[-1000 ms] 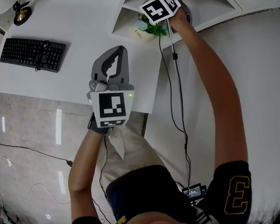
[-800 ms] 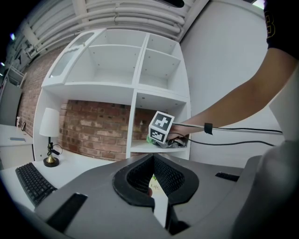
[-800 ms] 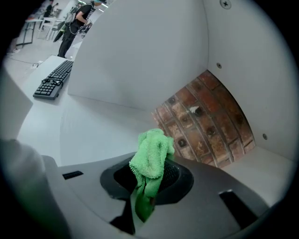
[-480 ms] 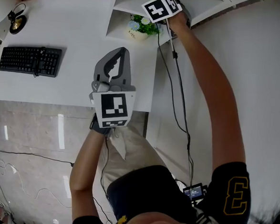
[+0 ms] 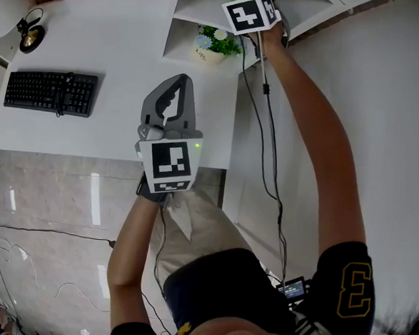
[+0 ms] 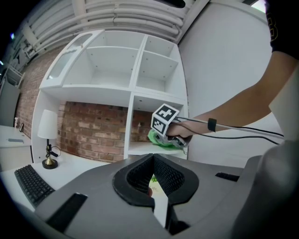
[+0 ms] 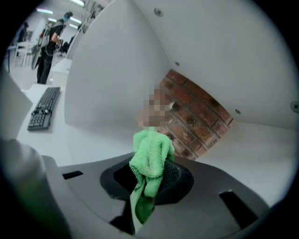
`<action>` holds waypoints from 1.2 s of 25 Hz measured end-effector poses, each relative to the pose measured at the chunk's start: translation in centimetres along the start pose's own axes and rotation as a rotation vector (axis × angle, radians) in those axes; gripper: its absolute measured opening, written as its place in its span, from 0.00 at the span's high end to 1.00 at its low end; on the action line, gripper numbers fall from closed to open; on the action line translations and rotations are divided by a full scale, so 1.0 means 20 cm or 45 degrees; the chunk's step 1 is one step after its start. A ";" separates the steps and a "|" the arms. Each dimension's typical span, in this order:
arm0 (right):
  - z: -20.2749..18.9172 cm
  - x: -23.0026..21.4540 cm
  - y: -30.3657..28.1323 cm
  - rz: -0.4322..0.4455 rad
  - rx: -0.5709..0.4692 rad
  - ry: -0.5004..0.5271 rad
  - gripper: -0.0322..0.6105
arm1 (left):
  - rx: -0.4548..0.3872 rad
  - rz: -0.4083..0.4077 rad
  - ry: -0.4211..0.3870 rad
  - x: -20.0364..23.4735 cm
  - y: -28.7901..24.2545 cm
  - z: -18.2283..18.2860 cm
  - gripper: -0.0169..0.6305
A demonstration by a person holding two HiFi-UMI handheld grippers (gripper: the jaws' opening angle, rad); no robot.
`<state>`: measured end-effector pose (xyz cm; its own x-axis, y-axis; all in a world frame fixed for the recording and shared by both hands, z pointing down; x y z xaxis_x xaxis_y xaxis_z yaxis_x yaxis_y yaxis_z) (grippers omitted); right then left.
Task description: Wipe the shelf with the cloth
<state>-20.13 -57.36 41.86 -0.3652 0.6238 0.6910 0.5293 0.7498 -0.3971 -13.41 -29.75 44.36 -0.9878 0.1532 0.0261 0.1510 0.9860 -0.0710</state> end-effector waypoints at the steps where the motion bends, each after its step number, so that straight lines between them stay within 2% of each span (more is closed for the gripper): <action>1: 0.02 0.01 0.04 0.024 -0.006 -0.058 0.88 | 0.002 0.008 -0.001 0.02 0.01 0.00 0.95; 3: 0.05 0.09 0.12 0.101 -0.020 -0.154 0.88 | 0.004 0.024 0.001 0.05 0.03 0.00 0.95; 4: 0.10 0.13 0.16 0.138 -0.073 -0.172 0.88 | 0.004 0.032 0.004 0.06 0.04 0.00 0.95; 7: 0.29 0.24 0.28 0.181 -0.277 -0.153 0.88 | 0.005 0.054 0.012 0.10 0.05 0.01 0.95; 9: 0.34 0.31 0.31 0.219 -0.322 -0.178 0.88 | 0.006 0.064 0.018 0.12 0.06 0.00 0.95; 11: 0.36 0.38 0.32 0.249 -0.336 -0.223 0.88 | 0.009 0.067 0.022 0.12 0.06 0.00 0.95; 15: 0.35 0.47 0.31 0.239 -0.353 -0.316 0.88 | 0.017 0.067 0.029 0.13 0.06 -0.03 0.95; 20: 0.26 0.59 0.27 0.293 -0.314 -0.426 0.88 | 0.032 0.068 0.038 0.15 0.04 -0.08 0.95; 30: 0.18 0.55 0.27 0.253 -0.337 -0.459 0.88 | 0.048 0.046 0.040 0.11 0.02 -0.11 0.95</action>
<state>-24.08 -45.77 45.12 -0.4547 0.8210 0.3454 0.7752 0.5557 -0.3003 -15.54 -28.95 46.62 -0.9801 0.1910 0.0543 0.1842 0.9767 -0.1100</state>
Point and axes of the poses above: the fingertips, and each gripper's own axes: y backward along the fingers, x to its left, z out of its top, the point moved 2 cm from there along y, backward along the fingers, and after that the axes turned 7 degrees about -z, right-handed, at the moved point
